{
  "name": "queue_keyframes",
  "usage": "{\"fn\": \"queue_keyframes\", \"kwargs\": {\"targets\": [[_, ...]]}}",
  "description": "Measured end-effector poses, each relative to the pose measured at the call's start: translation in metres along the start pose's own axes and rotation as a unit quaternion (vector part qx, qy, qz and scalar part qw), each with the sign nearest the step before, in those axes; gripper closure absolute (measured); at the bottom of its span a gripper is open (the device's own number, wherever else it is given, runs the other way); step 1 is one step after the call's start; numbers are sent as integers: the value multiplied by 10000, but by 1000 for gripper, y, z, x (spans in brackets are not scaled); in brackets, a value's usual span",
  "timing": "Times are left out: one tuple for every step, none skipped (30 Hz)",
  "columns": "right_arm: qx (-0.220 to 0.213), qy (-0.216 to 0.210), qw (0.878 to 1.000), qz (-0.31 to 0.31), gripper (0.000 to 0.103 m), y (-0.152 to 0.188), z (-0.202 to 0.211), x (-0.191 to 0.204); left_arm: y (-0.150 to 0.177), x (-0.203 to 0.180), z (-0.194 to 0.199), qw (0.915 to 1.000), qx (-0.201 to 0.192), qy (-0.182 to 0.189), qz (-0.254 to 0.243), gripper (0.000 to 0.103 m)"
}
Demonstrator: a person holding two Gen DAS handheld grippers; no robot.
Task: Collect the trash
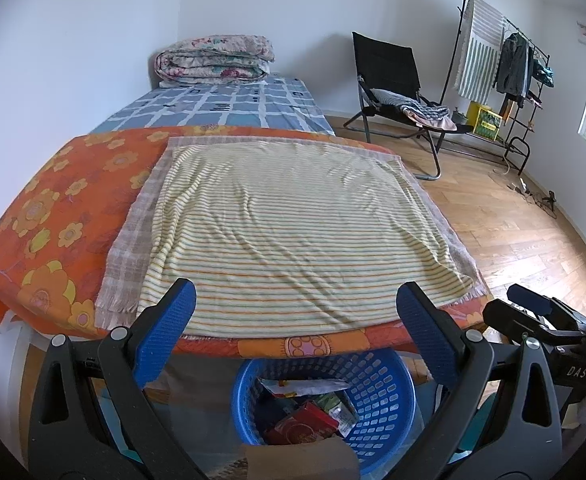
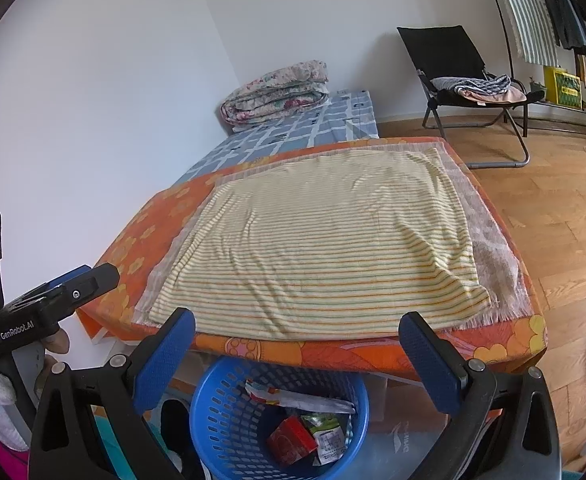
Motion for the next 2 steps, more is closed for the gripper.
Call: {"fn": "queue_keyframes", "kwargs": {"targets": [[-3, 2, 10000, -3, 0, 1, 0, 0, 1, 1, 1, 10000, 8, 3, -2, 1], [-2, 1, 10000, 2, 0, 0, 0, 0, -1, -1, -2, 10000, 23, 1, -15, 1]]}}
Point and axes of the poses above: each gripper's, at about its wrist camera, not at the fingertips, and z roughly against the way its jaws point, x to its left, y to its underside, the point moved 3 cm from there along -z, roughly the way its jaws point, and after that the axes turned 11 degrees about -z, right-handed, at the moved point
